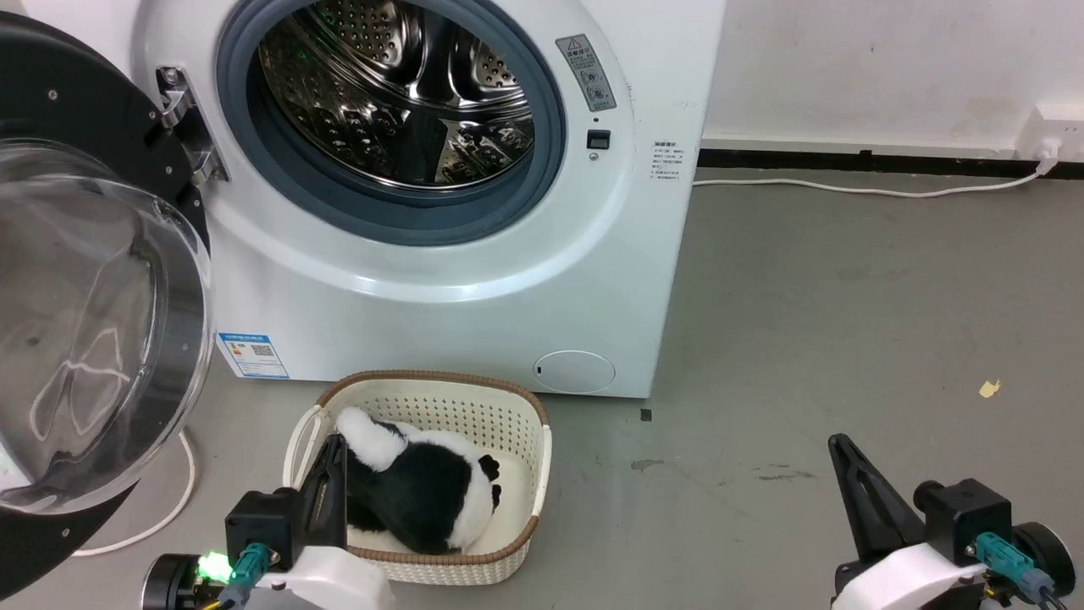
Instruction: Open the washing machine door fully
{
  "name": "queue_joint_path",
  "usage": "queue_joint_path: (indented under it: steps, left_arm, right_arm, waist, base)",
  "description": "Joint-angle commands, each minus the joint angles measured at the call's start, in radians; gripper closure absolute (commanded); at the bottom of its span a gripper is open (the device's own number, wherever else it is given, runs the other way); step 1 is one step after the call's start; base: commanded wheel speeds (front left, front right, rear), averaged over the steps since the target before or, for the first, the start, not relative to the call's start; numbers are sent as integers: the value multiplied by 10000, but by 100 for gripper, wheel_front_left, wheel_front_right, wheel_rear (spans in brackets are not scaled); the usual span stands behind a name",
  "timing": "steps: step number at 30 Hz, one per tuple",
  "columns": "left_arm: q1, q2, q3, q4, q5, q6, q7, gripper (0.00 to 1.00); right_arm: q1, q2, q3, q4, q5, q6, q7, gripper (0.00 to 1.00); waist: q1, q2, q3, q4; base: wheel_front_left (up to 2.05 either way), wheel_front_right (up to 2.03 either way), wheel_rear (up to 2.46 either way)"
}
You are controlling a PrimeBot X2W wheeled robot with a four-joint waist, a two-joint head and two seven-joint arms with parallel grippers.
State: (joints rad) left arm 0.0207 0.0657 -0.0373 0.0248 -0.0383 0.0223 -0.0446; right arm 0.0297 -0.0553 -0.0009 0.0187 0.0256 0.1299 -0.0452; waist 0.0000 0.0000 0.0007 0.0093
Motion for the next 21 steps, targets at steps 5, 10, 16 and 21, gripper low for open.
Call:
queue_joint_path:
  steps: [5, 10, 16, 21]
  left_arm:
    - [-135, -83, 139, -103, 148, -87, 139, 100]
    - [-159, -107, 217, -152, 226, -132, 241, 100]
    - [-187, -135, 310, -210, 320, -187, 364, 100]
    - [-207, -154, 373, -248, 383, -223, 446, 100]
  right_arm:
    - [-207, 45, 1, -107, -109, 7, 144, 100]
    - [-237, 47, 4, -133, -158, 7, 246, 100]
    - [-273, 49, 7, -166, -217, 8, 370, 100]
    - [-297, 51, 9, -187, -256, 8, 452, 100]
  waist:
    - [0, 0, -2, -24]
    - [0, 0, -3, -47]
    - [0, 0, -5, -75]
    - [0, 0, -7, -93]
  base:
    - [0, 0, 0]
    - [0, 0, 0]
    - [0, 0, 0]
    - [0, 0, 0]
